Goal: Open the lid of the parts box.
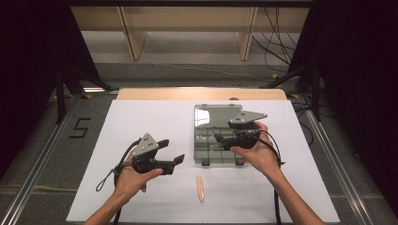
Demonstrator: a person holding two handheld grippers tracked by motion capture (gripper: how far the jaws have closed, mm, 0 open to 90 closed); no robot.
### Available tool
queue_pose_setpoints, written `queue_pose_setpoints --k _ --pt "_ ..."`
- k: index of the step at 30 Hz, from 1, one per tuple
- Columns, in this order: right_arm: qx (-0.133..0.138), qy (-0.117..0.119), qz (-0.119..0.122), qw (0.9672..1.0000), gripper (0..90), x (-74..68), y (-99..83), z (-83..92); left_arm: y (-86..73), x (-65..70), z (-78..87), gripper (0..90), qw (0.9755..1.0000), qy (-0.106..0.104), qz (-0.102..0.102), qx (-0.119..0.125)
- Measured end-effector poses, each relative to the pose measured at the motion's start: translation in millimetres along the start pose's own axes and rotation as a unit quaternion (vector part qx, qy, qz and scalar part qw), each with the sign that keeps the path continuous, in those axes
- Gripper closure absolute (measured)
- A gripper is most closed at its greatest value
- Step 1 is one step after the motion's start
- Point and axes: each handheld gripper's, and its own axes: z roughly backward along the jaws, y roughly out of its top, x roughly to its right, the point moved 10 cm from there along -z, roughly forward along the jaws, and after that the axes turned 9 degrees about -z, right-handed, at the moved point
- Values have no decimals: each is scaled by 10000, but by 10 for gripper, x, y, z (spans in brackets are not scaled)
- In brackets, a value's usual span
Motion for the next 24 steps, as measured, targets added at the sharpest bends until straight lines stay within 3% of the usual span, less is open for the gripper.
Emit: queue_pose_setpoints --k 10,12,15,16,18,21,23,24 --pt "-245 229 127 9994 284 -209 -216 -19 -150 -44 167 203 9999 112 -84 58" --pt "-296 263 139 9991 278 -249 -252 -19 -143 -54 182 202 9999 124 4 117" --pt "-388 327 203 9985 269 -329 -307 -35 -100 -81 204 202 9995 144 -93 258" --pt "-415 344 214 9983 265 -353 -320 -41 -100 -83 213 202 9995 170 -35 262" --pt "-481 407 258 9977 264 -409 -345 -53 -110 -92 224 199 9994 166 -151 277" --pt "-459 419 320 9976 259 -467 -365 -90 -138 -83 235 199 9995 143 -145 250" --pt "-590 495 316 9965 253 -500 -398 -88 -131 -86 243 199 9994 147 -121 284" --pt "-520 468 373 9969 249 -508 -400 -109 -123 -95 253 199 9993 172 -102 305"
